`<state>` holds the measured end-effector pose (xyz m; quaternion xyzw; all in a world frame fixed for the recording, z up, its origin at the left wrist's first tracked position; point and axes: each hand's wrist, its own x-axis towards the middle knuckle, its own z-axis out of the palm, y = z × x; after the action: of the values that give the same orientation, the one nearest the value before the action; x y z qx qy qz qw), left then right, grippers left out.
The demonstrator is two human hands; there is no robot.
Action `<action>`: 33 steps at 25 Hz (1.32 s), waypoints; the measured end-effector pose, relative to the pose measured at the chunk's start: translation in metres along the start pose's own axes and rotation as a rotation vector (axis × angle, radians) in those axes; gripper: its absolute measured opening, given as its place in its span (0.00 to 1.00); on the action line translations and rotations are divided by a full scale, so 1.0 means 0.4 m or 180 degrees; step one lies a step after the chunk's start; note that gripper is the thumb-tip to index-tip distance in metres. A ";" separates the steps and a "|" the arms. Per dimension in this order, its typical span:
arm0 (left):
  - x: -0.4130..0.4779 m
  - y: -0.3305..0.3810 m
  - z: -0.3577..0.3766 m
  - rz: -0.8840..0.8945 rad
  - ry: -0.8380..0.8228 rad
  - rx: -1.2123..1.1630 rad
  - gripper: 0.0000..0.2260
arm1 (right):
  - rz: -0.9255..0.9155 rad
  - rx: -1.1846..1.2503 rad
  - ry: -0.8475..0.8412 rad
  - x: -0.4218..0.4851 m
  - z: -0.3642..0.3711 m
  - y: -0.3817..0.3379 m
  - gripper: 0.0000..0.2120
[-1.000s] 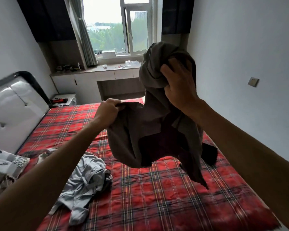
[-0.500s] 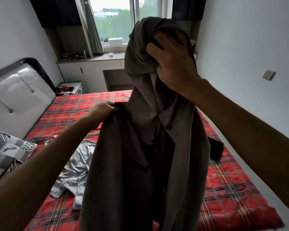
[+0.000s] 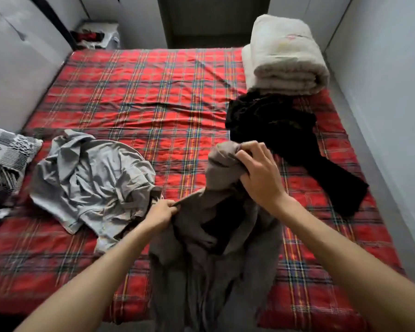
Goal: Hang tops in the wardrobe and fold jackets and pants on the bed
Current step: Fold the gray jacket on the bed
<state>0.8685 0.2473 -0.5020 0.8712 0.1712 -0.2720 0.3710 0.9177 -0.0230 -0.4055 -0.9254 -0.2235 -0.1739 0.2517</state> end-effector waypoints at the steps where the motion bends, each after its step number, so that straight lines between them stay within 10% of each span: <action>1: 0.033 -0.037 0.052 -0.0069 0.0056 0.0127 0.08 | 0.0537 0.0312 -0.0184 -0.044 0.068 0.048 0.12; 9: 0.308 -0.053 0.089 -0.0218 0.0434 -0.0567 0.11 | 0.4929 0.3157 -0.0898 -0.017 0.398 0.336 0.11; 15: 0.614 0.119 -0.116 0.0410 0.1414 -0.1637 0.09 | 0.2873 0.3809 -0.0037 0.481 0.497 0.418 0.11; 18: 0.583 -0.050 0.007 -0.0013 0.1357 -0.0505 0.28 | 0.2162 0.1610 -0.0650 0.264 0.641 0.382 0.17; 22: 0.366 -0.345 0.294 -0.1133 0.0411 0.0429 0.46 | 0.2144 0.1361 -0.2568 -0.280 0.822 0.204 0.17; 29: 0.271 -0.552 0.400 -0.1160 0.0532 0.1153 0.12 | 0.2847 0.0666 -0.2495 -0.489 0.924 0.031 0.20; 33: 0.267 -0.581 0.233 -0.0829 0.1079 0.0100 0.14 | 0.2804 0.0284 -0.2528 -0.501 0.925 -0.018 0.19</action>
<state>0.8046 0.3436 -0.7484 0.8807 0.3380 -0.1700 0.2850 0.8235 0.1184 -0.7904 -0.9138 0.0973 0.3160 0.2360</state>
